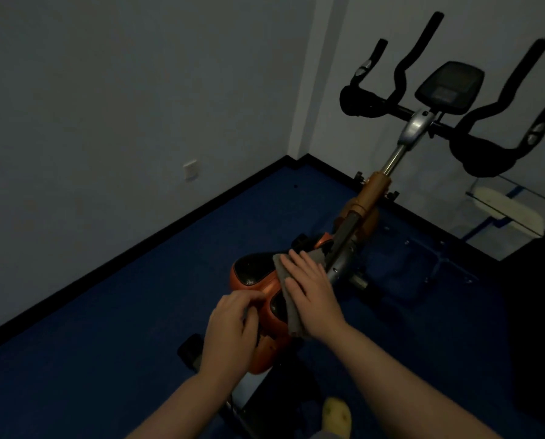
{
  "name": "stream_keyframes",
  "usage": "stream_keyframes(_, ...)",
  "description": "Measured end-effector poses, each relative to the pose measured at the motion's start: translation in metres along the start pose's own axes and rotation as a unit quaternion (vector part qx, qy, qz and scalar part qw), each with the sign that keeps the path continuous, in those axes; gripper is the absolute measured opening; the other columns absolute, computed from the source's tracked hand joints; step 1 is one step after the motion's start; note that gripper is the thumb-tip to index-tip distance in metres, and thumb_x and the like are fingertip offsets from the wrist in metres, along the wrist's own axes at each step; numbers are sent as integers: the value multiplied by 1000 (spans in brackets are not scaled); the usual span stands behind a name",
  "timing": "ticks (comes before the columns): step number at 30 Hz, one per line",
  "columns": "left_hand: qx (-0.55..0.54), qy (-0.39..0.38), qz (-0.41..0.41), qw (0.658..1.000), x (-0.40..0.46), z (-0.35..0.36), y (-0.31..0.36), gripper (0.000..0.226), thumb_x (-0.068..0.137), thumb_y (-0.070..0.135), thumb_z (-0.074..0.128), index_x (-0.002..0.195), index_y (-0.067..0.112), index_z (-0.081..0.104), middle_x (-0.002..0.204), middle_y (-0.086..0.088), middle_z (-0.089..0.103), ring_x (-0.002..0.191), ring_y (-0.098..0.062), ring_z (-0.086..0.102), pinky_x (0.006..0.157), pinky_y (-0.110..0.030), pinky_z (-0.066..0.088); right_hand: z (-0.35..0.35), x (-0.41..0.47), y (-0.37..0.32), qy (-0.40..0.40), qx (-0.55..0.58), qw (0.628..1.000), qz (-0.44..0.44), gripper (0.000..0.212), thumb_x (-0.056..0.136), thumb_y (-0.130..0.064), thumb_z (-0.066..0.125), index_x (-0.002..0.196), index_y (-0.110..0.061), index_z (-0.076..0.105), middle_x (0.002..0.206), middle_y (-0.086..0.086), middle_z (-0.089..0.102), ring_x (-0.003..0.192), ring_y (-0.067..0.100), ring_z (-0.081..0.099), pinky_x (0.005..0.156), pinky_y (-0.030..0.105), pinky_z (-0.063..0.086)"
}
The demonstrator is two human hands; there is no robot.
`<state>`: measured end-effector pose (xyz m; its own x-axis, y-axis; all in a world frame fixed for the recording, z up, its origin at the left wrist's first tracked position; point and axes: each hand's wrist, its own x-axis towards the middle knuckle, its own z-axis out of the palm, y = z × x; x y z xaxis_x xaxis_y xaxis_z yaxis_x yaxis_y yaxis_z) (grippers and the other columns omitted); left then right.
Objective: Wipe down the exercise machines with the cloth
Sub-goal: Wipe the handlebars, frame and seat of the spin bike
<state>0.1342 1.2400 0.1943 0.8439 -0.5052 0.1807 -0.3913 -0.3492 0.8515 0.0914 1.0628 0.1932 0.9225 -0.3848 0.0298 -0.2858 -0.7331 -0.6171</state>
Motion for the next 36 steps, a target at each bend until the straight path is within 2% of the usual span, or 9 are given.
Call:
stream_keyframes(4, -13, 28, 25, 999, 5, 7, 15, 29, 88, 14, 48, 101, 34, 64, 99, 26, 60, 100, 0, 52, 84, -28, 46, 25, -23, -23, 75, 39, 994, 70, 52, 98, -51, 14, 147, -38, 21, 153, -22, 4, 145, -1, -5, 122, 33, 5)
stream_keyframes(8, -1, 36, 25, 999, 13, 21, 15, 29, 87, 24, 42, 101, 32, 65, 101, 23, 61, 100, 0, 53, 86, -37, 47, 5, -2, 7, -17, -31, 998, -54, 53, 98, -48, 13, 150, -37, 21, 156, -21, 8, 145, -3, -5, 119, 30, -6)
stream_keyframes(14, 75, 59, -16, 995, 18, 44, 24, 24, 82, 26, 46, 85, 37, 67, 93, 24, 58, 94, 2, 46, 80, -25, 33, -20, 39, 46, -16, -25, 999, -17, 53, 98, -44, 18, 150, -36, 23, 159, -15, 13, 146, 2, -2, 121, 39, -2)
stream_keyframes(18, 118, 105, -37, 987, 17, 53, 29, 20, 80, 25, 50, 79, 36, 66, 87, 23, 56, 88, 2, 43, 79, -18, 28, -22, 50, 49, -82, -86, 978, -171, 54, 98, -47, 14, 150, -37, 22, 154, -22, 14, 144, -2, -1, 115, 26, -12)
stream_keyframes(23, 149, 174, -102, 968, 21, 69, 39, 19, 81, 20, 51, 71, 33, 61, 80, 21, 52, 84, -1, 43, 74, -22, 28, -52, 115, 89, -45, -85, 978, -183, 44, 97, -45, 27, 117, -32, 64, 119, -13, 62, 113, 8, 50, 104, 29, 28)
stream_keyframes(26, 170, 227, -182, 942, 29, 88, 52, 27, 83, 8, 55, 70, 32, 54, 80, 17, 51, 84, -7, 41, 78, -34, 32, -44, 118, 86, -41, -100, 989, -106, 34, 101, -33, 32, 98, -20, 63, 98, -2, 61, 94, 18, 50, 84, 35, 42)
stream_keyframes(29, 192, 284, -200, 918, 33, 98, 56, 22, 82, 15, 47, 69, 32, 50, 77, 15, 51, 82, -11, 43, 76, -39, 36, -39, 115, 63, -21, -182, 967, -177, 46, 97, -36, 20, 82, -17, 60, 82, 1, 62, 79, 23, 56, 71, 37, 40)
stream_keyframes(33, 223, 321, -155, 907, 31, 103, 51, 19, 81, 22, 40, 70, 27, 55, 78, 16, 49, 81, -9, 42, 72, -33, 29, -50, 132, 55, -176, -201, 912, -313, 49, 98, -46, 14, 107, -29, 59, 99, -7, 66, 90, 16, 60, 76, 36, 46)
stream_keyframes(36, 231, 345, -136, 900, 30, 107, 49, 18, 80, 19, 42, 71, 23, 57, 78, 14, 50, 80, -10, 44, 74, -29, 27, -69, 159, 78, -284, -155, 902, -285, 41, 99, -55, 18, 119, -39, 51, 108, -11, 65, 97, 14, 61, 77, 38, 48)
